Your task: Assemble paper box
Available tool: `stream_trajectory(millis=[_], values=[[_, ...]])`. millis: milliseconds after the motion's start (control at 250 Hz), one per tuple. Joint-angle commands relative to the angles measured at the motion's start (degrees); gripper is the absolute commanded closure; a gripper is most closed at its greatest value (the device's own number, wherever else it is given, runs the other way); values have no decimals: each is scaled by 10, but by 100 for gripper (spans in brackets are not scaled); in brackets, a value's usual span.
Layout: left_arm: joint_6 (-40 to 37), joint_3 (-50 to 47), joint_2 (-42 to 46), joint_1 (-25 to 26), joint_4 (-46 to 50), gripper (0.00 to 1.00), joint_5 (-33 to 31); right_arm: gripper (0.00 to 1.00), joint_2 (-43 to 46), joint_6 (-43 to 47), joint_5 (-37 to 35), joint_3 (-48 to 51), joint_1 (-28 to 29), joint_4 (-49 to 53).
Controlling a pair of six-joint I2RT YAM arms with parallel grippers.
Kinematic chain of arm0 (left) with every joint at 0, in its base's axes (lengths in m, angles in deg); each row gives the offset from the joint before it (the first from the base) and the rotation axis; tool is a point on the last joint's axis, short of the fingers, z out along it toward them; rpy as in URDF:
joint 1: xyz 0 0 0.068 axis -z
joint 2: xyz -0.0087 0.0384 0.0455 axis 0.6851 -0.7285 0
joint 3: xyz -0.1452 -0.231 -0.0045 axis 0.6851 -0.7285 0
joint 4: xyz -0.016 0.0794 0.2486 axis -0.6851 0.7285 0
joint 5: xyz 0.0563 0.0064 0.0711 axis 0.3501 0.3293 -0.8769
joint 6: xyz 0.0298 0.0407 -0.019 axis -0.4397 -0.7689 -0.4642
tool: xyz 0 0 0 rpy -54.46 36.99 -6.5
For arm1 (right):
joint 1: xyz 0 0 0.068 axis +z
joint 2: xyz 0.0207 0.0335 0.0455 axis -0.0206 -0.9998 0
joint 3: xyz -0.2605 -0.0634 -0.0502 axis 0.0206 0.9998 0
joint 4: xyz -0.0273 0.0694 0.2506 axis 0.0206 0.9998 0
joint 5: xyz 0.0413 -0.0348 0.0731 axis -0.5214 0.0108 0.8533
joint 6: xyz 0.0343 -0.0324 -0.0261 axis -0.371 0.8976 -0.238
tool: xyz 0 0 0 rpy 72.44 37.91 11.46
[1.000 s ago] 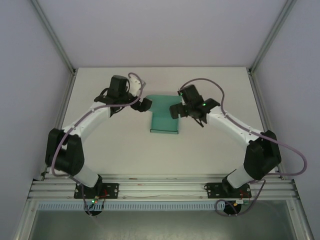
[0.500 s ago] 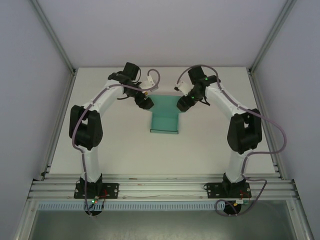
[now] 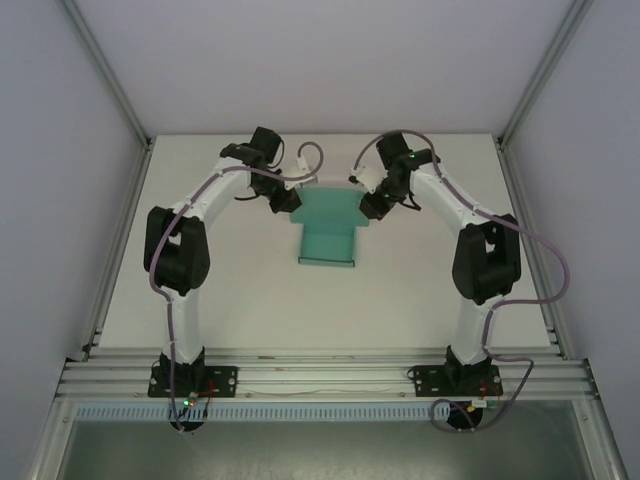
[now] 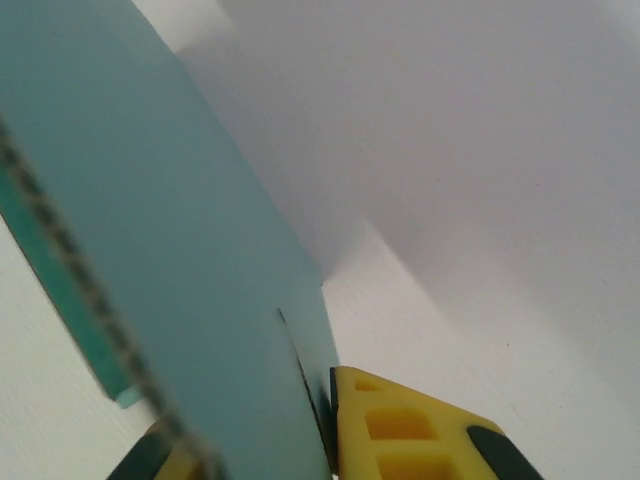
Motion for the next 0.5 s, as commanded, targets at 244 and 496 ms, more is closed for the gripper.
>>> stream_trajectory(millis=[244, 496], values=[[180, -19, 32, 30, -112, 100, -124, 95, 43, -161, -17, 16, -1, -78], [437, -53, 62, 65, -195, 100, -206, 96, 73, -440, -79, 74, 25, -225]])
